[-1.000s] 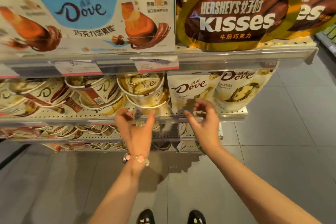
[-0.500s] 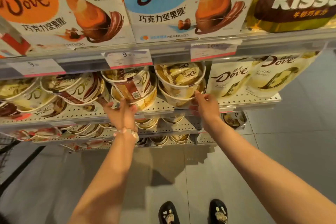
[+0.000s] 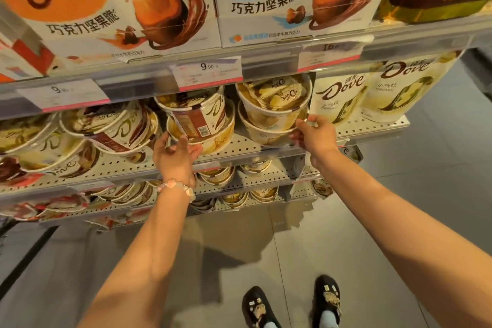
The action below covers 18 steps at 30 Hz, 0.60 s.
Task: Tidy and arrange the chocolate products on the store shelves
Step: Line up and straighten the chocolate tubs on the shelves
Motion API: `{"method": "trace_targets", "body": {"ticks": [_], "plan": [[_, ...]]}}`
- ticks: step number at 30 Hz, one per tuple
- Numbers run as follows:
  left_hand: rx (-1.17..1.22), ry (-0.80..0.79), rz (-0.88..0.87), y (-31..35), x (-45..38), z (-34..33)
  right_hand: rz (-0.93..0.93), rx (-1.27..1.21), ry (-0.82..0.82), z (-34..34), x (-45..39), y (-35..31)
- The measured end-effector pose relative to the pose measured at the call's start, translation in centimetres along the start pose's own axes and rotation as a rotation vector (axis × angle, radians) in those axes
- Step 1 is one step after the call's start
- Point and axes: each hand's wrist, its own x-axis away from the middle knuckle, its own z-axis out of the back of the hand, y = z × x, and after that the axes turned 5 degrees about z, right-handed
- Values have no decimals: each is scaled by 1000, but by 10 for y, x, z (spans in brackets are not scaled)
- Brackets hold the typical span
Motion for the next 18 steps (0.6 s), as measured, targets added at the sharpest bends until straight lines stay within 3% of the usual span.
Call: {"method": "trace_targets", "body": {"ticks": [10,18], "plan": [[-67,-63,-28,7,-17,11,27,81,-51,0,-18,4],[53,-34,2,-6,-8,6,62,-81,-1,-15,3,22]]}}
